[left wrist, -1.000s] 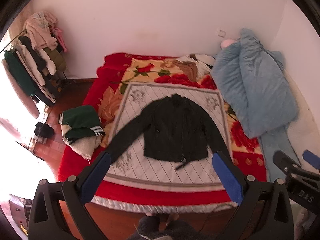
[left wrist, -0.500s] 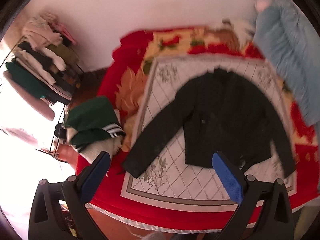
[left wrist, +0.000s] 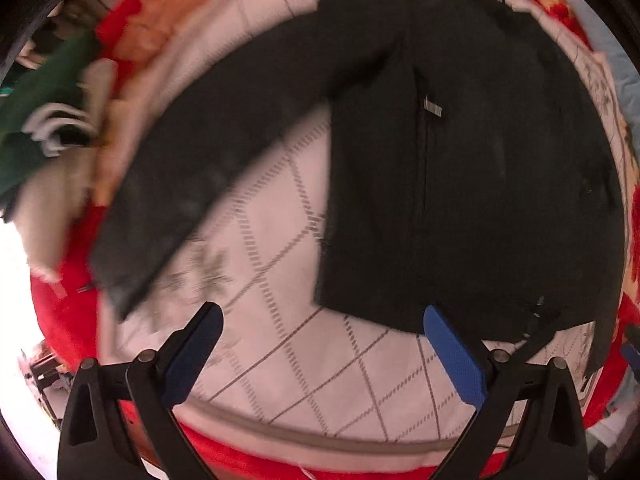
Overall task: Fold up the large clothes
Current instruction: 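Lower both tools to the jacket hem and close both grippers on it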
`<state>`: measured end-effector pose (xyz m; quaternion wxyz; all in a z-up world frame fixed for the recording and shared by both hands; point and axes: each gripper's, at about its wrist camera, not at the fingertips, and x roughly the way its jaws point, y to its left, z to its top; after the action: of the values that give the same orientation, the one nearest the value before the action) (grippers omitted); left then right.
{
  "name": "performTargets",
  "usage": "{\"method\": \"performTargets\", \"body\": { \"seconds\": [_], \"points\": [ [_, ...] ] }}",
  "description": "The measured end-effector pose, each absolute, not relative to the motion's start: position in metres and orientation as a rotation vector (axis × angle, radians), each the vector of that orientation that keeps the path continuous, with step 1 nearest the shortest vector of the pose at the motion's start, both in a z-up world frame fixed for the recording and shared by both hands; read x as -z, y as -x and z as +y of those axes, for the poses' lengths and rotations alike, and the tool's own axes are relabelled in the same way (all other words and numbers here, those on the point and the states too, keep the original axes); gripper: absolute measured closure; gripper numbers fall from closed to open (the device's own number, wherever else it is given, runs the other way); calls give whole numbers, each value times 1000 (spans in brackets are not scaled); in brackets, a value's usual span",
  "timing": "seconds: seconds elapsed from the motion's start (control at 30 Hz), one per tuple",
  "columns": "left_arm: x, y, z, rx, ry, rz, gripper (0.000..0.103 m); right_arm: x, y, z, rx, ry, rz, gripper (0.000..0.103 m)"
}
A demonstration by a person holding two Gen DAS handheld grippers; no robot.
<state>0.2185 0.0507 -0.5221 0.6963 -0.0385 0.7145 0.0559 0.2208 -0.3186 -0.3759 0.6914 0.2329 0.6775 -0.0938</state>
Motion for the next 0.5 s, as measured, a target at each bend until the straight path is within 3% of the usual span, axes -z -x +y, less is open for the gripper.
{"method": "performTargets", "body": {
  "seconds": [0.13, 0.37, 0.47, 0.5],
  "points": [
    [569, -230, 46, -53, 121, 1647, 19, 432, -236, -335, 232, -579, 1530, 23],
    [591, -227, 39, -13, 152, 1597, 22, 500, -254, -353, 277, -673, 1551, 23],
    [587, -222, 35, -6, 150, 1566, 44, 513, -260, -346, 283, -630, 1558, 23],
    [584, -220, 32, -8, 145, 1552, 58, 513, -262, -342, 277, -613, 1549, 26]
  ]
}}
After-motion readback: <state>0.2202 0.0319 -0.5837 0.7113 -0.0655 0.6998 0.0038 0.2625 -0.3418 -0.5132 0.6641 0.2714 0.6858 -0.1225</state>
